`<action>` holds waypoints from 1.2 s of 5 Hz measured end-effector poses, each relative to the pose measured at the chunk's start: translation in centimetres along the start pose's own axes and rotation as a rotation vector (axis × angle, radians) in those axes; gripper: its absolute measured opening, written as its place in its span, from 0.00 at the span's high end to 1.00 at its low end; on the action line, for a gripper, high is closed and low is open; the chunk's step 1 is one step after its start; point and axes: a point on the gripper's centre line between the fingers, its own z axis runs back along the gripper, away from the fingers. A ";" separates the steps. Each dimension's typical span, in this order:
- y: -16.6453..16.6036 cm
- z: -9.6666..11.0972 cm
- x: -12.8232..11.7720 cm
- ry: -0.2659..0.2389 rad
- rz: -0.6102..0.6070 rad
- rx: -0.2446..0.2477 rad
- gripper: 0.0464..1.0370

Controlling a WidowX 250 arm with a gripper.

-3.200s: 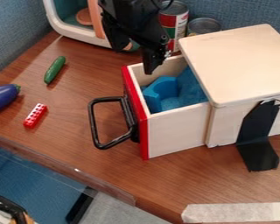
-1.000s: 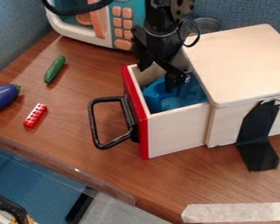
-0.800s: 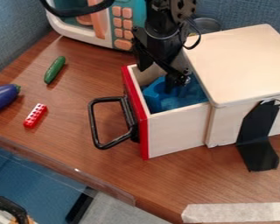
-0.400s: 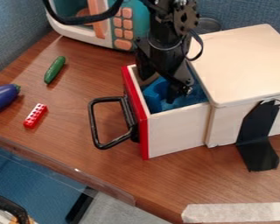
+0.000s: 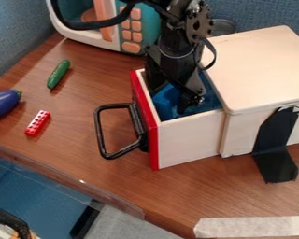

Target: Get the blue thing out form the drawer and put it on the table

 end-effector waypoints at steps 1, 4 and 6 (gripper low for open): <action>0.5 -0.7 -0.5 0.026 0.018 -0.011 0.04; 1.4 -1.1 -0.7 0.063 0.086 -0.036 0.71; 1.6 1.5 0.0 -0.004 0.106 -0.073 0.81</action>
